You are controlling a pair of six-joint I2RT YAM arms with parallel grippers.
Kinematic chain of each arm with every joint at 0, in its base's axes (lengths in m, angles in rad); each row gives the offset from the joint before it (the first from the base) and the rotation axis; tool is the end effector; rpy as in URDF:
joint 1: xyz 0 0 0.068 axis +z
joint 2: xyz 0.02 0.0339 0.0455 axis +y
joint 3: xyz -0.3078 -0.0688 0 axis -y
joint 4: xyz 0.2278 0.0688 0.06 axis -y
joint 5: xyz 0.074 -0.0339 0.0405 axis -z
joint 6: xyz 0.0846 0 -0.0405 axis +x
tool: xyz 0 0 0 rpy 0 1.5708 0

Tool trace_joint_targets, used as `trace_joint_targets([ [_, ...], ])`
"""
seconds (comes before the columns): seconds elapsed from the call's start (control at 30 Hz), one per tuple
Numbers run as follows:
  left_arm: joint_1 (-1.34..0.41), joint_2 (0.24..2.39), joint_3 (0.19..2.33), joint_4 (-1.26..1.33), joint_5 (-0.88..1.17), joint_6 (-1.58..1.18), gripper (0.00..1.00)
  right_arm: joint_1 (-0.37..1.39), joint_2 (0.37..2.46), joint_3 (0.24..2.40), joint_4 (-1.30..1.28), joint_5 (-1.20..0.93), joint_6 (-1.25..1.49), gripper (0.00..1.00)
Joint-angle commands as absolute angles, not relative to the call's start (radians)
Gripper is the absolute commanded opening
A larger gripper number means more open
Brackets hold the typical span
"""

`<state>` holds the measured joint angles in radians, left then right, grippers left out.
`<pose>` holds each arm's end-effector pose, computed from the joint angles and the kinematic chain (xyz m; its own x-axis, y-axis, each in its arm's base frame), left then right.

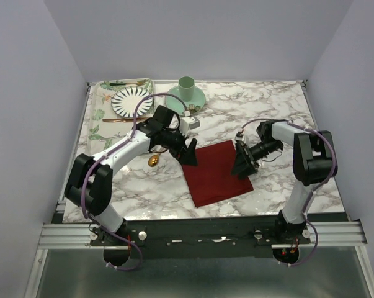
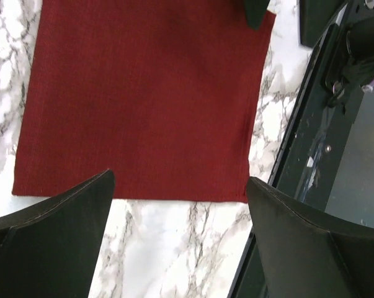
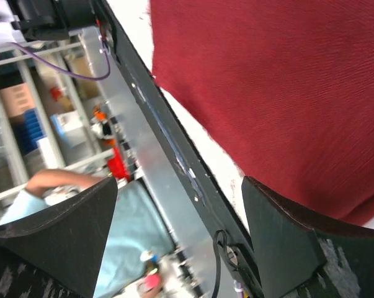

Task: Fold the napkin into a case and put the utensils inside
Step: Pick up the top corner of the square folded napkin from the folded napkin.

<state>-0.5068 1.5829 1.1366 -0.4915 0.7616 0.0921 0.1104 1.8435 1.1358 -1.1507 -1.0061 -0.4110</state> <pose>0.2646 -0.2137 0.2680 -0.6368 0.4297 -0.6402 0.7700 0.3968 -0.4996 0.2716 0.1020 0.1931 -0.9453 -0.3199 -0.0636 -0.2165 0.4696 0.8559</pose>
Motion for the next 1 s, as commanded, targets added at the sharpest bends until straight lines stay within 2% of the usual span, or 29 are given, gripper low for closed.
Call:
trace_joint_targets([
  [0.0,-0.514,1.652,1.207,-0.465,0.759,0.072,0.99,0.120,1.996,1.131,-1.172,-0.939,-0.443,0.89],
  [0.17,-0.532,1.755,1.302,-0.553,0.686,0.188,0.99,0.115,2.026,1.127,-1.126,-0.743,-0.411,0.88],
  [0.37,-0.545,1.853,1.376,-0.571,0.649,0.279,0.98,0.115,2.048,1.257,-1.166,-0.605,-0.408,0.88],
  [0.53,-0.575,1.945,1.437,-0.620,0.588,0.348,0.88,0.117,2.010,1.348,-1.218,-0.565,-0.416,0.88],
  [0.6,-0.586,1.968,1.437,-0.624,0.554,0.351,0.78,0.115,1.982,1.353,-1.229,-0.525,-0.413,0.88],
  [0.7,-0.588,1.999,1.433,-0.643,0.513,0.338,0.63,0.114,1.936,1.324,-1.204,-0.437,-0.403,0.79],
  [0.73,-0.589,2.002,1.424,-0.650,0.502,0.336,0.61,0.115,1.931,1.298,-1.195,-0.419,-0.402,0.70],
  [0.8,-0.589,1.993,1.395,-0.650,0.479,0.333,0.58,0.114,1.936,1.279,-1.158,-0.373,-0.390,0.60],
  [0.83,-0.588,1.988,1.359,-0.647,0.460,0.330,0.58,0.115,1.943,1.270,-1.148,-0.364,-0.385,0.51],
  [0.9,-0.589,1.961,1.321,-0.644,0.450,0.331,0.56,0.115,1.973,1.273,-1.117,-0.347,-0.370,0.43],
  [0.93,-0.588,1.950,1.283,-0.643,0.436,0.325,0.55,0.117,1.983,1.278,-1.108,-0.344,-0.362,0.35],
  [0.97,-0.589,1.939,1.263,-0.640,0.433,0.324,0.53,0.118,1.994,1.293,-1.092,-0.342,-0.350,0.33],
])
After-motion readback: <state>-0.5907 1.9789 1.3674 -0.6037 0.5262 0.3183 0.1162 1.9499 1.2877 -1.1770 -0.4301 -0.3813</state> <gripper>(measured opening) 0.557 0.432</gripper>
